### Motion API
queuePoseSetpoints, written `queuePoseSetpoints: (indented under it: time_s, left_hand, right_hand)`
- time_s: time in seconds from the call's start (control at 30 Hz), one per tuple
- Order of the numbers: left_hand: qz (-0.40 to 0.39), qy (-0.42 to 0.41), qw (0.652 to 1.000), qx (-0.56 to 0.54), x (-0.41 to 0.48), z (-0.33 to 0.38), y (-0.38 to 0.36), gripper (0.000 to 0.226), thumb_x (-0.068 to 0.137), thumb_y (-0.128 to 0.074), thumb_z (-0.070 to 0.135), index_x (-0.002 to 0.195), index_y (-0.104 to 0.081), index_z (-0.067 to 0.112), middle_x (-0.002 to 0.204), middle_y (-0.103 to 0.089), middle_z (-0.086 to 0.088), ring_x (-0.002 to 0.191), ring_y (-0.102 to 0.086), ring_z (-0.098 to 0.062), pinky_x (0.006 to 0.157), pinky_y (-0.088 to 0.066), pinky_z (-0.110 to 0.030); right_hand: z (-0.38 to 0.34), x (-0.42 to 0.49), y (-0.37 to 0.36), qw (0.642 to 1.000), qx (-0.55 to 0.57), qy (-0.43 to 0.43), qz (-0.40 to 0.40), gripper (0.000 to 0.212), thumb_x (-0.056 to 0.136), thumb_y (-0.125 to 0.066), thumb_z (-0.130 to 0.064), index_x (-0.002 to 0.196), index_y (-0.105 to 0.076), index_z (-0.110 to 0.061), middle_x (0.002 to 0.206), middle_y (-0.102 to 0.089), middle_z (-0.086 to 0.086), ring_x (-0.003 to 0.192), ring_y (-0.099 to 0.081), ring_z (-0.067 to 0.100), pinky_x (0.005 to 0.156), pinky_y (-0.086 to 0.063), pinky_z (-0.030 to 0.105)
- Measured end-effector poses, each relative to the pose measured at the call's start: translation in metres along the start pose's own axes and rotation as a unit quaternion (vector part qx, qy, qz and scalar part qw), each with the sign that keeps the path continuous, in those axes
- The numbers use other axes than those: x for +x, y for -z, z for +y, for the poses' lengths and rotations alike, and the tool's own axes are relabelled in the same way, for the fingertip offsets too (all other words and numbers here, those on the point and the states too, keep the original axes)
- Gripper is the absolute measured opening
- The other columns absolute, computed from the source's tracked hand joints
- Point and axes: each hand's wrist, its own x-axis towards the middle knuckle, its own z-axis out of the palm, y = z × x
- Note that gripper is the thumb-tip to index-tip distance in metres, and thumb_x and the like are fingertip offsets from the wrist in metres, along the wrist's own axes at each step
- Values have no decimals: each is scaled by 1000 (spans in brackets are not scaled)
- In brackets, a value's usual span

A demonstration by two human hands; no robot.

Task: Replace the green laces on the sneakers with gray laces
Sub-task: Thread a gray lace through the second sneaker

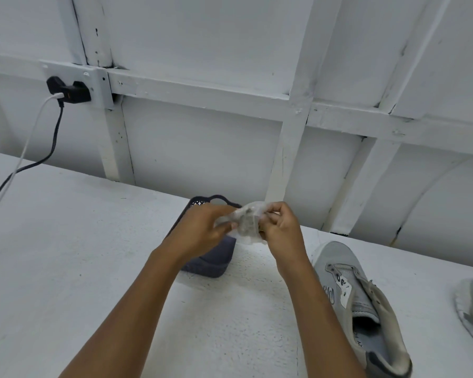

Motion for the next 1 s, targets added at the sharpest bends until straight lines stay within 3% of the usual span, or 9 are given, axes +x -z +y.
queuePoseSetpoints:
  time_s: [0.03,0.1,0.2,0.33,0.5,0.7,0.77,0.9,1.0]
  left_hand:
    - [34,9,999,32,2,-6,-3,15,95,-64,25,103,-75,17,94,-72,4,89,-65,-19,77,-52,-32]
    - [54,44,995,66,5,-18,-8,21,96,-63,21,107,-75,7,111,-71,-9,100,-63,-29,84,-47,-28]
    - [58,84,993,66,4,-30,-12,28,96,-63,20,122,-70,10,135,-60,-9,120,-56,-28,96,-38,-23]
    - [116,119,986,36,6,-33,-16,27,96,-62,12,122,-68,6,126,-63,-7,112,-59,-27,91,-41,-21]
    - [-115,135,981,75,5,-29,-6,12,94,-59,8,87,-66,14,77,-64,1,74,-59,-19,61,-39,-21]
    - [-184,146,955,180,13,-24,9,25,92,-61,7,111,-75,16,89,-70,-4,77,-61,-20,71,-53,-32]
    - [-169,142,959,179,13,-19,13,35,89,-60,2,115,-74,21,101,-72,-3,83,-62,-21,68,-51,-29]
    - [13,99,993,61,14,5,13,42,90,-51,-2,121,-70,19,119,-70,2,105,-63,-18,87,-47,-24]
    - [-43,-13,998,32,11,30,1,33,92,-66,21,125,-67,25,123,-66,8,111,-57,-12,97,-45,-29]
  right_hand:
    - [-1,0,2,1000,22,2,17,20,97,-55,-3,90,-53,-22,88,-73,2,89,-69,26,80,-56,45]
    - [-1,2,10,997,69,1,44,16,99,-53,-3,93,-52,-17,92,-73,8,83,-70,23,80,-59,46]
    - [-5,-1,20,991,125,-11,48,11,101,-48,-1,96,-50,-11,95,-71,14,66,-69,15,70,-61,37]
    - [-4,-5,24,981,183,-34,53,11,102,-47,-1,96,-51,-10,95,-71,12,70,-68,15,68,-60,32]
    - [-5,-7,25,974,210,-50,67,12,102,-47,-1,96,-52,-11,92,-72,9,70,-69,16,69,-59,36]
    - [-10,-12,33,969,220,-54,102,6,102,-48,-4,103,-53,-7,91,-70,10,67,-66,18,68,-60,34]
    - [-14,-15,39,961,243,-49,125,6,102,-48,-3,103,-53,-6,85,-69,8,61,-64,16,67,-60,32]
    - [-20,-21,52,940,302,-49,150,8,102,-48,-2,105,-54,-5,84,-68,9,61,-65,15,62,-60,30]
    - [-22,-25,58,922,354,-61,143,9,101,-47,0,105,-55,-4,85,-68,12,61,-67,16,61,-60,29]
